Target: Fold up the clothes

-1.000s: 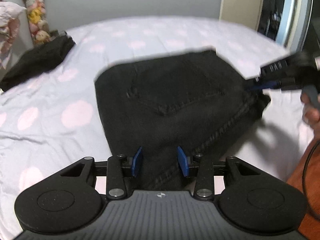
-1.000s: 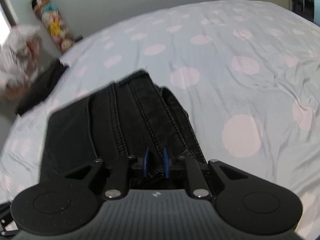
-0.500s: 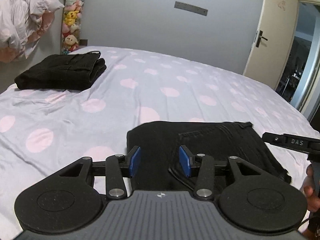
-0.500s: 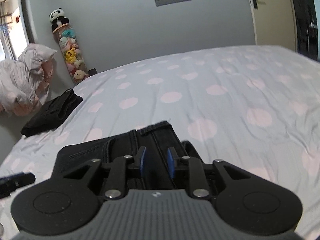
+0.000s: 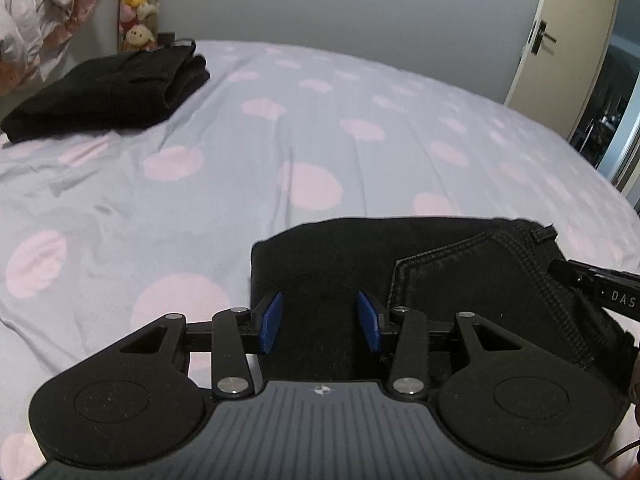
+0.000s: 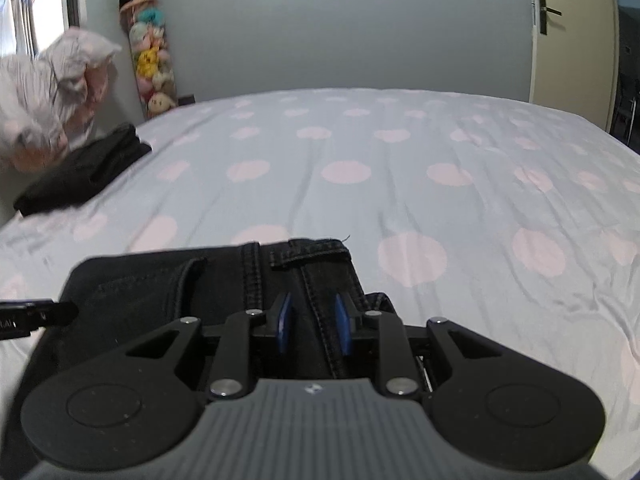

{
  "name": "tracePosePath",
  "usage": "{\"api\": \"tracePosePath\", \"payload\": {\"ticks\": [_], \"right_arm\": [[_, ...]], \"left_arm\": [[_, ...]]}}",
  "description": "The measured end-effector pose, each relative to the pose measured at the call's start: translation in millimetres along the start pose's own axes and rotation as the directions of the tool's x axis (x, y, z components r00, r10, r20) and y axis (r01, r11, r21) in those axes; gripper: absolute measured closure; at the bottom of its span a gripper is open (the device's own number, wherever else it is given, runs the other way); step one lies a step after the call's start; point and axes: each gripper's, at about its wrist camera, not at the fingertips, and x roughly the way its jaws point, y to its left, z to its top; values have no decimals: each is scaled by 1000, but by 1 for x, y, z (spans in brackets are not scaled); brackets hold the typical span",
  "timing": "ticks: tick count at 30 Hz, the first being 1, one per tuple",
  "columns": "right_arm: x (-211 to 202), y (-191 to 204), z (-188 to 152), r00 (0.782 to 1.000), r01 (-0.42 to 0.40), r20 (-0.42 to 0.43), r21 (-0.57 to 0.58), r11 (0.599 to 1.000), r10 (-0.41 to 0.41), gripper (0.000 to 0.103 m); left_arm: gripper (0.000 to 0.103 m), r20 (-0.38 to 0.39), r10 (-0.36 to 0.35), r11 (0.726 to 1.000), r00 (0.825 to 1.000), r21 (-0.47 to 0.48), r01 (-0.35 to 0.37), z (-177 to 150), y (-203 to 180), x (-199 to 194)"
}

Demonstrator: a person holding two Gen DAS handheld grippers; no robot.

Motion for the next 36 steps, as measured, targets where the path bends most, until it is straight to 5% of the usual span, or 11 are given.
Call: {"api": "tracePosePath", "payload": {"ticks": [8,10,14,18,21,27,33,36], "right_arm": [[-11,-17,9,998,-67,-8,87,994,68,75],[-22,-30,15,994,-105,1,149,983,106,59],[-32,-78,29,974,-196,-45,329,924,222,49],[-17,-105,23,931,-251,-139,431,867,338,32],[-3,-120,12,887,-274,-202,493,826,415,28],[26,-149,-10,767,-294,-305,615,732,564,23],[50,-155,-31,667,-329,-278,723,607,692,21],[56,-151,-31,650,-348,-264,730,589,712,24]], "left_arm": [[47,32,22,1000,999,0,-22,3,0,-17],[41,43,19,999,999,-31,-18,7,5,-29],[30,11,-24,988,1000,-149,25,11,24,-43],[27,-93,-117,948,989,-308,83,-2,47,-41],[25,-139,-170,934,976,-339,114,-8,49,-36],[20,-213,-223,911,951,-392,126,-18,53,-21],[17,-192,-349,817,917,-542,197,-32,73,-2],[18,-168,-385,779,907,-587,222,-37,78,5]]}}
